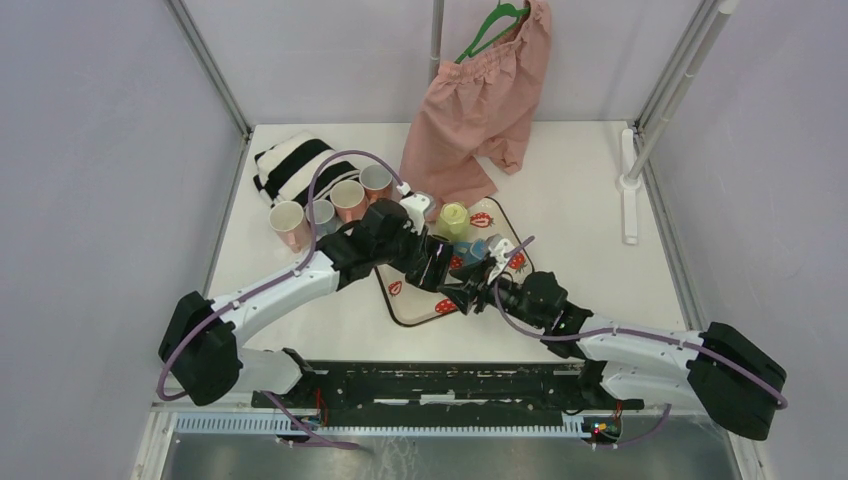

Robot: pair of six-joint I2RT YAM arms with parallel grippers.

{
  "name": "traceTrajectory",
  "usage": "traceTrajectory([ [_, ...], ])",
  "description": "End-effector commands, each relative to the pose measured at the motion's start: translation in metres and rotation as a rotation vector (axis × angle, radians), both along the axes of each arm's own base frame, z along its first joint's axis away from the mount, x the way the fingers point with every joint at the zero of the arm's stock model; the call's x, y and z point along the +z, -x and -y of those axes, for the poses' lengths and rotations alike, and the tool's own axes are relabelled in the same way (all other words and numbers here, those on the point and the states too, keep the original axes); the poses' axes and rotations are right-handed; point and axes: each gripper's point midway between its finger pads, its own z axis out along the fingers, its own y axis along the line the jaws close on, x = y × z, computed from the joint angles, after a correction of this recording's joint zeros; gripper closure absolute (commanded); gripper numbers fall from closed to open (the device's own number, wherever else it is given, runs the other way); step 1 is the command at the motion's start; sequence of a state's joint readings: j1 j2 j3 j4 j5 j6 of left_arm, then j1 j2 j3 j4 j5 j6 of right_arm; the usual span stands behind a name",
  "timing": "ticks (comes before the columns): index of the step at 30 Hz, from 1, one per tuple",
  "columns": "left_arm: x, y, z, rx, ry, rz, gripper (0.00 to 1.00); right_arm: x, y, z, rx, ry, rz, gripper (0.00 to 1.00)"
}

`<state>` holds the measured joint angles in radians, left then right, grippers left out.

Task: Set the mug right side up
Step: Turn over the cup on the tray.

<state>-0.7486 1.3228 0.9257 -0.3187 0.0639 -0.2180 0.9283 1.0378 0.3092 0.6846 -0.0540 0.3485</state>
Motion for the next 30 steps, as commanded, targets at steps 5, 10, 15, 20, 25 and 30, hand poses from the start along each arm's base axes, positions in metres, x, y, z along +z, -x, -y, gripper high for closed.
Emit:
traceTrajectory([
  [5, 0.064, -0.004, 0.026, -0.02, 0.216, 0.096, 0.98, 0.013, 0.026, -0.021, 0.213, 0.122, 0.527, 0.45],
  [10, 0.069, -0.002, 0.025, -0.019, 0.227, 0.099, 0.98, 0.016, 0.035, -0.033, 0.288, 0.147, 0.662, 0.43],
  [15, 0.072, 0.001, 0.025, -0.021, 0.247, 0.095, 0.98, 0.015, 0.027, -0.043, 0.267, 0.17, 0.698, 0.44],
  [20, 0.076, 0.004, 0.025, -0.023, 0.262, 0.092, 0.98, 0.011, 0.015, -0.051, 0.224, 0.221, 0.728, 0.44],
  [25, 0.075, 0.005, 0.026, -0.025, 0.265, 0.087, 0.98, 0.012, 0.007, -0.06, 0.203, 0.254, 0.762, 0.44],
  [30, 0.078, 0.005, 0.026, -0.024, 0.272, 0.086, 0.98, 0.008, -0.002, -0.067, 0.172, 0.294, 0.78, 0.46],
])
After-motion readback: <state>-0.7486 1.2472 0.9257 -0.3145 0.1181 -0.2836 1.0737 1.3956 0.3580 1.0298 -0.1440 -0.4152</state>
